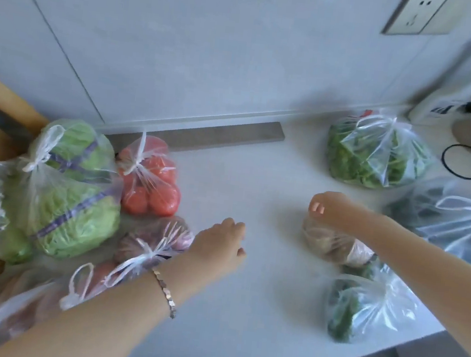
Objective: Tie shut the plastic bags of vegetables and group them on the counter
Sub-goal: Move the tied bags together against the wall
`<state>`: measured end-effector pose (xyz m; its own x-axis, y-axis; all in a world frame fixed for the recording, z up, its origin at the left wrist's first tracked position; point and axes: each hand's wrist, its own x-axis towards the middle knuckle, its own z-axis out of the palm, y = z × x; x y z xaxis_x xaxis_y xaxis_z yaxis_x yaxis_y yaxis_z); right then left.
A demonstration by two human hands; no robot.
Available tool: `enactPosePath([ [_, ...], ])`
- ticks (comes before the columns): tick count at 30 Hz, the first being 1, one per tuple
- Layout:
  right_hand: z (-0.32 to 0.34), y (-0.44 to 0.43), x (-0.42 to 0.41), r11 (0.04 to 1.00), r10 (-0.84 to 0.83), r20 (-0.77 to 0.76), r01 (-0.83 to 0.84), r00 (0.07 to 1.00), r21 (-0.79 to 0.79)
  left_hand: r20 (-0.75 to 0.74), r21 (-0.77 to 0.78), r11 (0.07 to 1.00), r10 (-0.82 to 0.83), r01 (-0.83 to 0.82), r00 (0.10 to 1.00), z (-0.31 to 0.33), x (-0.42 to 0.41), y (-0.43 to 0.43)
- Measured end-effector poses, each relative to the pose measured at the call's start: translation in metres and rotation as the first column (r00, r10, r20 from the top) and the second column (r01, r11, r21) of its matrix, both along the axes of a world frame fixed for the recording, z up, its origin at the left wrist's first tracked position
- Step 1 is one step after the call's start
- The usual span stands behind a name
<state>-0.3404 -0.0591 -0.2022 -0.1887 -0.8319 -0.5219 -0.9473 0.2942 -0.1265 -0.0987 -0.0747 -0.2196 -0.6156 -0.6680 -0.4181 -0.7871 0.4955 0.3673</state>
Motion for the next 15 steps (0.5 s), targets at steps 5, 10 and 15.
enactPosePath([
  [5, -0.018, 0.058, -0.094, 0.998, -0.056, -0.077, 0.059, 0.995, 0.031, -0.121, 0.181, 0.976, -0.103, 0.124, 0.987, -0.01, -0.112, 0.059],
  [10, -0.046, 0.067, -0.118, 0.991, 0.133, -0.028, -0.133, 0.991, -0.021, -0.093, 0.125, 0.955, -0.26, 0.27, 0.961, -0.018, -0.2, 0.099],
  [15, -0.053, 0.045, -0.127, 0.979, 0.203, 0.048, -0.201, 0.978, -0.043, 0.085, 0.067, 0.957, -0.288, 0.283, 0.954, -0.042, -0.255, 0.12],
])
